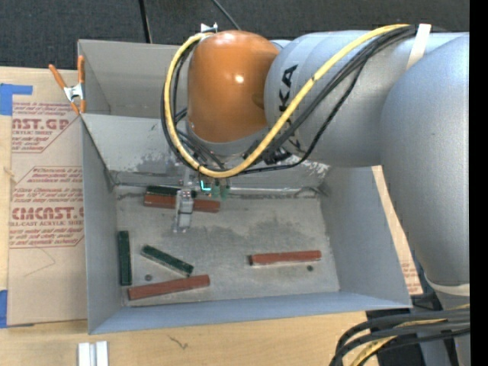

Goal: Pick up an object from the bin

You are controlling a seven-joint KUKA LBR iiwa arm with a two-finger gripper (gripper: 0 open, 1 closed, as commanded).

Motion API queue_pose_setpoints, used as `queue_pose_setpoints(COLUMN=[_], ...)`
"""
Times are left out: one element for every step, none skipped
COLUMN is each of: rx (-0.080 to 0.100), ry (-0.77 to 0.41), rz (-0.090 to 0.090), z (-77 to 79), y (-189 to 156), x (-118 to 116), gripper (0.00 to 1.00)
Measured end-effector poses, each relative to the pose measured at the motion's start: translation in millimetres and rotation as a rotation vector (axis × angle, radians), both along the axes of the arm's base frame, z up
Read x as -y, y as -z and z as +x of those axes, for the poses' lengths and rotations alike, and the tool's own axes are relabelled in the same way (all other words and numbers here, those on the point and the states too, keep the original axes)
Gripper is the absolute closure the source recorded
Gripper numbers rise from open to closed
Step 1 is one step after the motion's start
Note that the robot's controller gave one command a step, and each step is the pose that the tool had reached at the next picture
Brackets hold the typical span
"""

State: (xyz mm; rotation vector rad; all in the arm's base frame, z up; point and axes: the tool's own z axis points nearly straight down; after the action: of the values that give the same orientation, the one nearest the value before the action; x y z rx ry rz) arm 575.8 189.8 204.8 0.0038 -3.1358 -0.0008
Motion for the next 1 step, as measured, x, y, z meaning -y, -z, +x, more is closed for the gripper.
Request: queue_pose_setpoints(rx=[0.007], ry=[0.002], rz=[0.001], z=[2.0], y=[-4.3], x=[1.0], gripper=[0.00])
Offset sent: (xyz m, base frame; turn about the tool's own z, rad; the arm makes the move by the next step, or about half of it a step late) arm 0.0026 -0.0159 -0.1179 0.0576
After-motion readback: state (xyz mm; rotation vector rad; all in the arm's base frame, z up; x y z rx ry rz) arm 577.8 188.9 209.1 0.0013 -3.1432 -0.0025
